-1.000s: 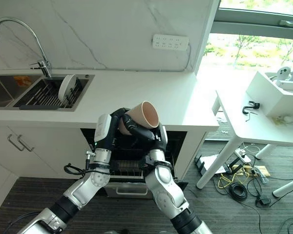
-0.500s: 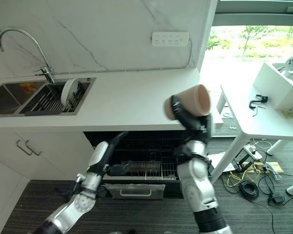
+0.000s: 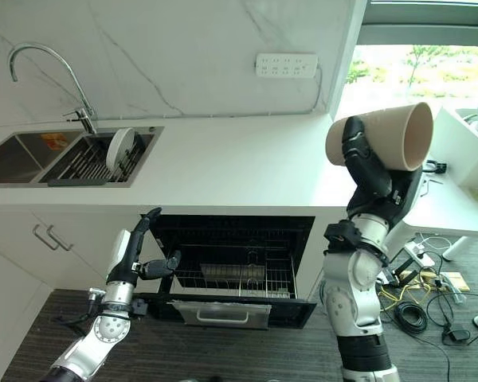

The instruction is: Place the dishes in the dishwasher.

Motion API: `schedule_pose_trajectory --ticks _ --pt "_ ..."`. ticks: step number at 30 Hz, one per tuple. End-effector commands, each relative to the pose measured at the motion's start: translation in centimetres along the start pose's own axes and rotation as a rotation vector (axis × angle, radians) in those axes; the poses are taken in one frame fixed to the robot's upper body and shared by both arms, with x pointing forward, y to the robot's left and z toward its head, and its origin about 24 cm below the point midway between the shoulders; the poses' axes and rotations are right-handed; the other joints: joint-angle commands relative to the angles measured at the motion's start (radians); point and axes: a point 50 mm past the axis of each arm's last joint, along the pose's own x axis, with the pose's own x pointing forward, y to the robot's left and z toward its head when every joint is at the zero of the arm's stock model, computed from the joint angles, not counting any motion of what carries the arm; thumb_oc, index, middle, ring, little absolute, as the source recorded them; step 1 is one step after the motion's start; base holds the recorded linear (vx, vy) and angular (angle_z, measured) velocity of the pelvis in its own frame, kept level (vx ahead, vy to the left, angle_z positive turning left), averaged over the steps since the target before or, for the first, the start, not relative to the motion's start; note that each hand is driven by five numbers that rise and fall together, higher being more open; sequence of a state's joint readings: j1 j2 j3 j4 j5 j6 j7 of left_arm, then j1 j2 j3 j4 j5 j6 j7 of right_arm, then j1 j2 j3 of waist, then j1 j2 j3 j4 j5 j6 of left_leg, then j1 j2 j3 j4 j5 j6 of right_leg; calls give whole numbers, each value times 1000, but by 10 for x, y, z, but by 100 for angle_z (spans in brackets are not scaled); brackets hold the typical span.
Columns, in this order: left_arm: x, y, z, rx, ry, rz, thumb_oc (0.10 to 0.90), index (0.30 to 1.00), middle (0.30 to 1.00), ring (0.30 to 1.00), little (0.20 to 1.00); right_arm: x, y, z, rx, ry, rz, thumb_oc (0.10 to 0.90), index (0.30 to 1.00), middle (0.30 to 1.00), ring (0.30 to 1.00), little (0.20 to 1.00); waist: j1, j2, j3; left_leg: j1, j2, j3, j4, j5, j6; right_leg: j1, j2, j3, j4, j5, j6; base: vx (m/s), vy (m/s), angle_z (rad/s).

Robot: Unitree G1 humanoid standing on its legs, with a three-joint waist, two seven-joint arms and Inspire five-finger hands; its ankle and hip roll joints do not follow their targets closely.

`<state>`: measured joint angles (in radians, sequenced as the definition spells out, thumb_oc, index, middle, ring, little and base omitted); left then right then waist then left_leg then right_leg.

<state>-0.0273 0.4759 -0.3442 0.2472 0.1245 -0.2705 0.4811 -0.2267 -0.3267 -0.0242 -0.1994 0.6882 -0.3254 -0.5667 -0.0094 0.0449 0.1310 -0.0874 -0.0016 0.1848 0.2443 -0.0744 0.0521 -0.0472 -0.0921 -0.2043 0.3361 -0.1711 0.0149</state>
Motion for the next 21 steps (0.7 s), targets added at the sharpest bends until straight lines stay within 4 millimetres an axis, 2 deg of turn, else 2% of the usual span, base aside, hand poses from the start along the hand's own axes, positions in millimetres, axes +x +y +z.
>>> schedule_pose_trajectory --ticks 1,7,10,11,16,18,19,21 --pt "33 31 66 -77 -337 101 800 900 900 900 900 6 38 51 73 -286 210 400 300 300 300 300 9 -18 -43 50 36 -31 56 -178 -59 23 -24 15 -36 -41 75 0 0 0" --pt "39 24 71 -64 -290 -58 800 900 900 900 900 1 35 46 39 -261 231 400 300 300 300 300 0 -13 -41 50 39 -25 56 -176 -60 21 -21 17 -36 -40 77 0 0 0" --pt "39 18 71 -78 -236 -190 800 900 900 900 900 0 32 47 29 -256 240 400 300 300 300 300 -7 -6 -37 49 42 -21 56 -174 -59 18 -19 20 -36 -40 79 24 -8 -1" --pt "38 13 69 -101 -188 -282 800 900 900 900 900 0 32 48 26 -256 246 400 300 300 300 300 -9 -2 -35 50 43 -21 56 -174 -58 17 -17 22 -36 -40 79 50 -10 -1" --pt "36 11 65 -150 -116 -377 800 900 900 900 900 1 29 50 -7 -253 258 400 300 300 300 300 -17 8 -26 67 51 -19 56 -176 -53 33 -10 38 -36 -43 79 90 2 0" --pt "37 15 69 -164 -126 -378 800 900 900 900 900 2 28 53 -3 -255 267 400 300 300 300 300 -13 10 -1 69 61 -28 56 -136 -63 51 -9 34 -36 -30 73 -11 6 -1" --pt "43 17 77 -167 -163 -373 800 900 900 900 900 6 31 59 6 -290 285 400 300 300 300 300 -15 7 50 47 71 -42 56 -93 -74 38 -12 36 -36 -10 66 -115 -7 2" --pt "48 19 83 -147 -189 -372 800 900 900 900 900 10 35 61 22 -309 295 400 300 300 300 300 -19 5 81 27 75 -45 56 -82 -73 17 -11 42 -36 0 61 -192 -4 17"
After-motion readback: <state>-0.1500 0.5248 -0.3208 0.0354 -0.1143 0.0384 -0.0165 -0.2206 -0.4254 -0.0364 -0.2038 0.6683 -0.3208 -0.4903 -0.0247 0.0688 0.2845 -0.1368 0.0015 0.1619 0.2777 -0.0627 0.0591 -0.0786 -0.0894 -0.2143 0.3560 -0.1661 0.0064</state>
